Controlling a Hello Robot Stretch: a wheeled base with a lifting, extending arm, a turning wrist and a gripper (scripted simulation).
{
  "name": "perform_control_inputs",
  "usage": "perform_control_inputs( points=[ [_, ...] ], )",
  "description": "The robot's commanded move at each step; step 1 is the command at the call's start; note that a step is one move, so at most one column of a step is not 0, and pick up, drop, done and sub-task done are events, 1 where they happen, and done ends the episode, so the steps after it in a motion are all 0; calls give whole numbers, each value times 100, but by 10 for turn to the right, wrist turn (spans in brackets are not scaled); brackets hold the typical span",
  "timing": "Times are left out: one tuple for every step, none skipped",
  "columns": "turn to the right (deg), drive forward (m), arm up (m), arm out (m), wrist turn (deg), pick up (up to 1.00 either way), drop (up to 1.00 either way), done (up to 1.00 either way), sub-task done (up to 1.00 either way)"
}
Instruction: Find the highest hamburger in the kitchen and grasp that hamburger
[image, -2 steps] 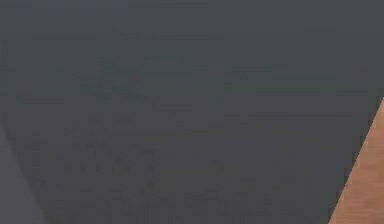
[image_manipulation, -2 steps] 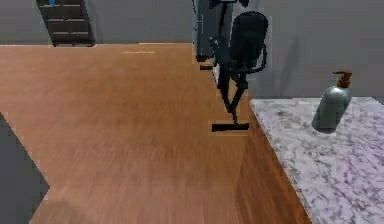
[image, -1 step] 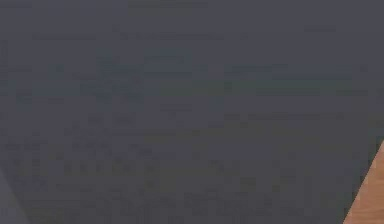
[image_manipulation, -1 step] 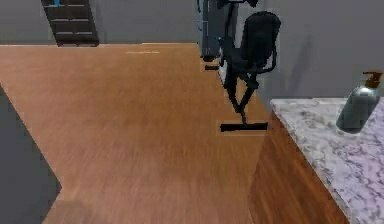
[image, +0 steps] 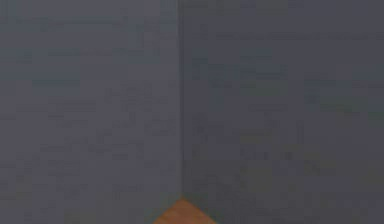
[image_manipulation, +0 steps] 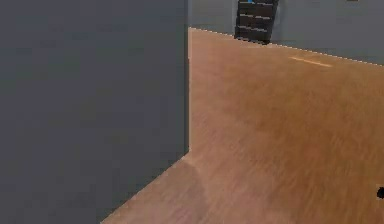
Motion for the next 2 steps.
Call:
perform_control_inputs(
  points=[
    [-360, 0, 0, 0, 0, 0, 0, 0, 0],
    [0, 45, 0, 0, 0, 0, 0, 0, 0]
  ],
)
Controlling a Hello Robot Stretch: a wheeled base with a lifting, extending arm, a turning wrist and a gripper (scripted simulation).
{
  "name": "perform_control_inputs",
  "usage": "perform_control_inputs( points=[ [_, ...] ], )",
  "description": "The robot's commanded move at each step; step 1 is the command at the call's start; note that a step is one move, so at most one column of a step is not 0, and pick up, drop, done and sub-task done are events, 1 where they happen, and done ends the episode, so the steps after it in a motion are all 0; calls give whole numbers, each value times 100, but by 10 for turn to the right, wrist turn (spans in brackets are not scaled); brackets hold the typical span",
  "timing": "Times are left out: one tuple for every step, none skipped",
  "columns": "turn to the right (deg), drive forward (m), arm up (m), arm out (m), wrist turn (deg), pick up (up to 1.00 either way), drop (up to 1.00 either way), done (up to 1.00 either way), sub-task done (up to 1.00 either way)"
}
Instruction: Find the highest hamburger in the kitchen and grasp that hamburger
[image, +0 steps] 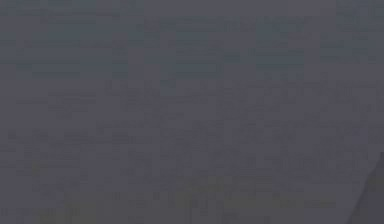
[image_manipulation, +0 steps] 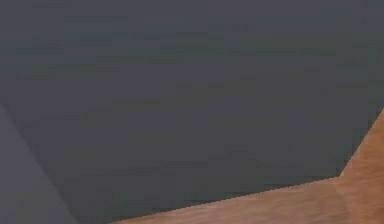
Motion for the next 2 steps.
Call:
perform_control_inputs(
  points=[
    [-450, 0, 0, 0, 0, 0, 0, 0, 0],
    [-450, 0, 0, 0, 0, 0, 0, 0, 0]
  ],
)
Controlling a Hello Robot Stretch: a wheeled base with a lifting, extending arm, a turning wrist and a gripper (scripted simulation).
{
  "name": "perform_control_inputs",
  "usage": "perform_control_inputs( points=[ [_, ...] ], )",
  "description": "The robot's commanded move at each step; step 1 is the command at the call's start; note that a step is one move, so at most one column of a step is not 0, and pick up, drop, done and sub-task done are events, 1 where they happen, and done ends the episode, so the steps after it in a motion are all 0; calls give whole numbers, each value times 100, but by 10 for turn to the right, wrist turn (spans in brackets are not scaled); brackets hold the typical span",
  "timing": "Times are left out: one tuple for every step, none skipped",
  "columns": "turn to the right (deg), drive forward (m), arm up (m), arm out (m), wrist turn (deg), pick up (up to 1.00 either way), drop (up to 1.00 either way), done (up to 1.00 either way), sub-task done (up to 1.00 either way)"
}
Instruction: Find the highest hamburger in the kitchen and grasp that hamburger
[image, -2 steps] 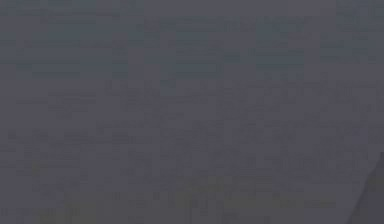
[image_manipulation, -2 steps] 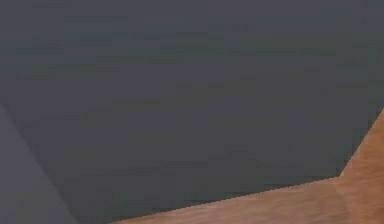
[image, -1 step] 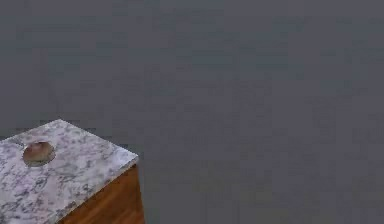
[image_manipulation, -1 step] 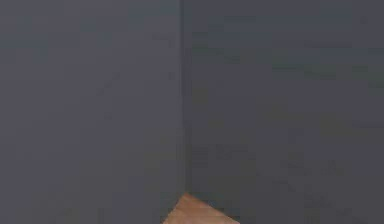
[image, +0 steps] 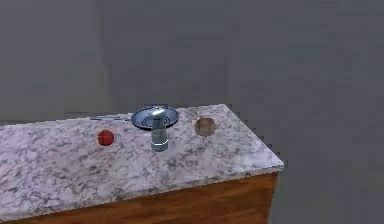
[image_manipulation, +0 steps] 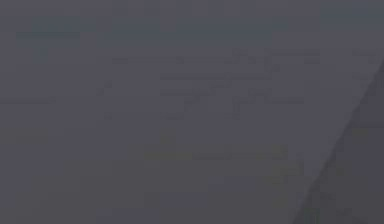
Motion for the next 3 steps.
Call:
perform_control_inputs(
  points=[
    [-450, 0, 0, 0, 0, 0, 0, 0, 0],
    [-360, 0, 0, 0, 0, 0, 0, 0, 0],
    [450, 0, 0, 0, 0, 0, 0, 0, 0]
  ],
)
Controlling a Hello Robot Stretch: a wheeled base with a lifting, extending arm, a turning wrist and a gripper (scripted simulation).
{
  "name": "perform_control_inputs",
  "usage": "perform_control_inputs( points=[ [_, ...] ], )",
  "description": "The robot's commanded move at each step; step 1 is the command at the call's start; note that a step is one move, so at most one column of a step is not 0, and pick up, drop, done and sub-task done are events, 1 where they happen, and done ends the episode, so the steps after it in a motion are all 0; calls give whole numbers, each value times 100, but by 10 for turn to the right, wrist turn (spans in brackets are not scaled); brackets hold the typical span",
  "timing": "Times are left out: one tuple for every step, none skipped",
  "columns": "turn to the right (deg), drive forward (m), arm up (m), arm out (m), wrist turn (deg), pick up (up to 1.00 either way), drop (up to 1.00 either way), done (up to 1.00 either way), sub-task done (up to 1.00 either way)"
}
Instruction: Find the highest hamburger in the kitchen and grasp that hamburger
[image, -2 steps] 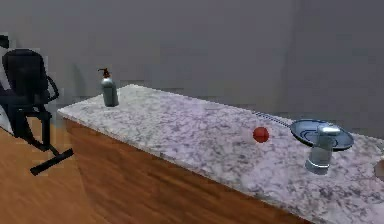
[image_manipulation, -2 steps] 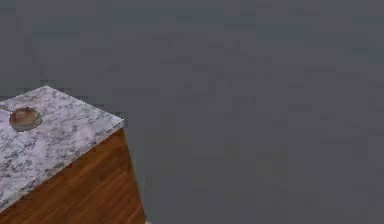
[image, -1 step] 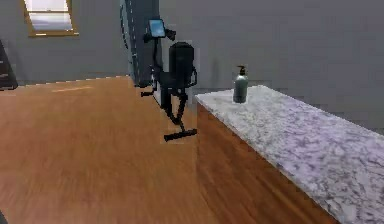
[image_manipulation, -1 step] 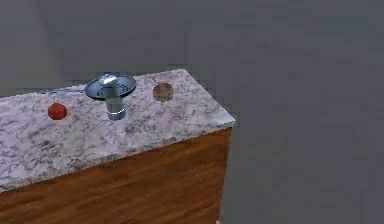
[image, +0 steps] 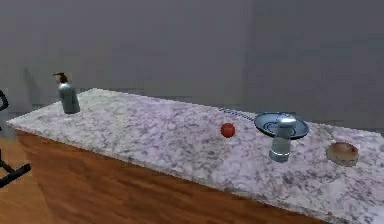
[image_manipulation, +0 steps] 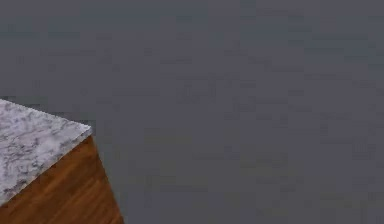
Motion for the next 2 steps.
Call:
perform_control_inputs(
  points=[
    [300, 0, 0, 0, 0, 0, 0, 0, 0],
    [0, 25, 0, 0, 0, 0, 0, 0, 0]
  ],
)
